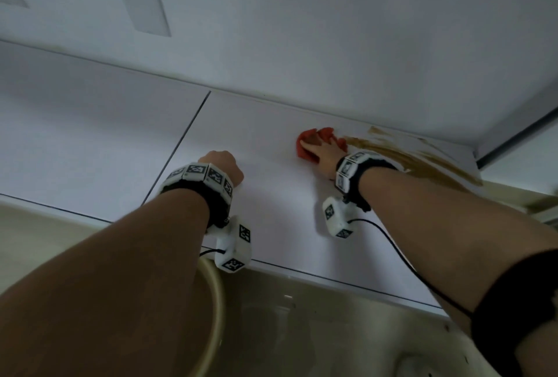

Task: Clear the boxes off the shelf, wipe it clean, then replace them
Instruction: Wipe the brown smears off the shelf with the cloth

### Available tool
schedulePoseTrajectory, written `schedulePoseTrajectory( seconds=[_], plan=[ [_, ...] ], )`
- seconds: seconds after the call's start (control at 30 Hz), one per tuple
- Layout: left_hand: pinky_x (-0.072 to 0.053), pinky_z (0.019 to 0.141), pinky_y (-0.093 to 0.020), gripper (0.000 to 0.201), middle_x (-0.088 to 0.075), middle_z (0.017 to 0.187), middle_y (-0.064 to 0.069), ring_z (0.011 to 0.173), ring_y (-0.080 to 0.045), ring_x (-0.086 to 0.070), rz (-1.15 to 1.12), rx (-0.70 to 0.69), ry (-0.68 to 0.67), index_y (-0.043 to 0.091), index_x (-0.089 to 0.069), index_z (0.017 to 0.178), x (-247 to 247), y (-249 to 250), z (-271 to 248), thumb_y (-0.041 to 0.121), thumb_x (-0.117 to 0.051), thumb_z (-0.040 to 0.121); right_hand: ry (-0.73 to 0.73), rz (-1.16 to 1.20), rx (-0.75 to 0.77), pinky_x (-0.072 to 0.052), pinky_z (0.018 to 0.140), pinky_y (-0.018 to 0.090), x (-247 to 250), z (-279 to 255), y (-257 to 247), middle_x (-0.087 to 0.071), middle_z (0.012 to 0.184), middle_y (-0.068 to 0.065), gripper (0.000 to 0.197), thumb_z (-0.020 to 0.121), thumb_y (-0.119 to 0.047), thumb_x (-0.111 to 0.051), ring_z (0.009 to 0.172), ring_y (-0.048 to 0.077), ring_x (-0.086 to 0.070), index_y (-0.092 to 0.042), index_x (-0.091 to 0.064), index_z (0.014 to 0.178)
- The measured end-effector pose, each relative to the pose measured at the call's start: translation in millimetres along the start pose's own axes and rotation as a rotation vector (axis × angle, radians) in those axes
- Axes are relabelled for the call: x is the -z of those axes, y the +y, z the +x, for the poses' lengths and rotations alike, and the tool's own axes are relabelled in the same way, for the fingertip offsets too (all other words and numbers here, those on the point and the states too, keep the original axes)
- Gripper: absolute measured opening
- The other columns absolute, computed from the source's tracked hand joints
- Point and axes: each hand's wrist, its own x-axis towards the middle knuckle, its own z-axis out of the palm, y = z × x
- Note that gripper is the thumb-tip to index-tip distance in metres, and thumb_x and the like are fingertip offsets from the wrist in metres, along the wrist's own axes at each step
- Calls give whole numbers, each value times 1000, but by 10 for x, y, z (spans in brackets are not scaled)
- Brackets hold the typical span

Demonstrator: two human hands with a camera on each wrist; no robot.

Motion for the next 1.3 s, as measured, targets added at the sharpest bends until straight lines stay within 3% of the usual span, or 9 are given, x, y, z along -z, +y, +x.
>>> schedulePoseTrajectory(
  seconds=[0.23,0.37,0.57,0.7,0.8,0.97,1.07,1.2,1.3],
  plan=[
    [-49,79,-28,28,-64,113,-11,97,-27,-62,149,-40,-28,4,-64,111,59,79,-201,16,-50,89,-13,46,-115,2,119,45,-350,-385,293,13,158,7,71,94,-1,-28,144,36,10,-36,-2,150],
    [-52,86,-33,32,-64,115,-7,104,-26,-63,238,-89,-25,11,-65,115,47,39,-405,24,-56,87,-66,141,-182,1,119,47,-488,-607,153,11,158,7,58,100,-26,-28,146,33,7,-32,-1,151],
    [-33,106,-39,37,-53,134,-7,124,-26,-50,39,-30,119,16,-54,131,133,-35,-866,18,-42,95,-96,34,119,-13,118,42,-632,-1128,-170,-5,158,11,69,91,-3,-46,143,36,-11,-30,-20,149],
    [-33,110,-38,39,-48,141,-4,129,-24,-45,-32,-65,110,18,-49,135,40,-143,-1158,21,-41,97,-155,282,142,-27,101,17,-516,-1554,-390,-37,147,7,48,96,-6,-43,130,25,-41,-28,-44,139],
    [-28,115,-37,52,-27,155,-1,139,-21,-33,-153,-82,99,20,-36,145,11,-269,-1369,12,-42,94,-114,471,171,-46,70,14,-400,-1755,-669,-48,132,9,64,91,5,-32,86,19,-58,-32,-37,142],
    [-27,115,-27,66,-15,159,2,141,-19,-30,-421,-147,81,21,-29,149,-122,-481,-1661,-2,-43,88,-193,1136,39,-51,91,51,-509,-1726,-1174,-57,118,22,52,87,6,-41,95,39,-63,-8,-41,137],
    [-33,112,-30,65,-34,152,-4,137,-21,-38,-596,-173,-22,20,-33,147,-236,-590,-1707,0,-51,88,-286,1381,-50,-52,83,45,-688,-1653,-1321,-62,104,24,29,94,-10,-44,85,34,-62,5,-56,115],
    [-50,93,-34,29,-67,114,-16,97,-20,-62,-833,-133,-98,7,-64,118,-477,-835,-1730,9,-58,90,-472,1495,-192,-49,95,47,-1006,-1556,-1472,-67,111,21,56,89,-51,-51,101,35,-64,-4,-63,117],
    [-51,79,-31,17,-70,92,-12,81,-17,-59,-664,-28,-112,7,-70,97,-691,-1131,-1743,19,-59,90,-678,1456,-146,-54,88,36,-1164,-1574,-1669,-70,104,13,41,95,-41,-48,93,26,-68,-9,-62,116]
  ],
)
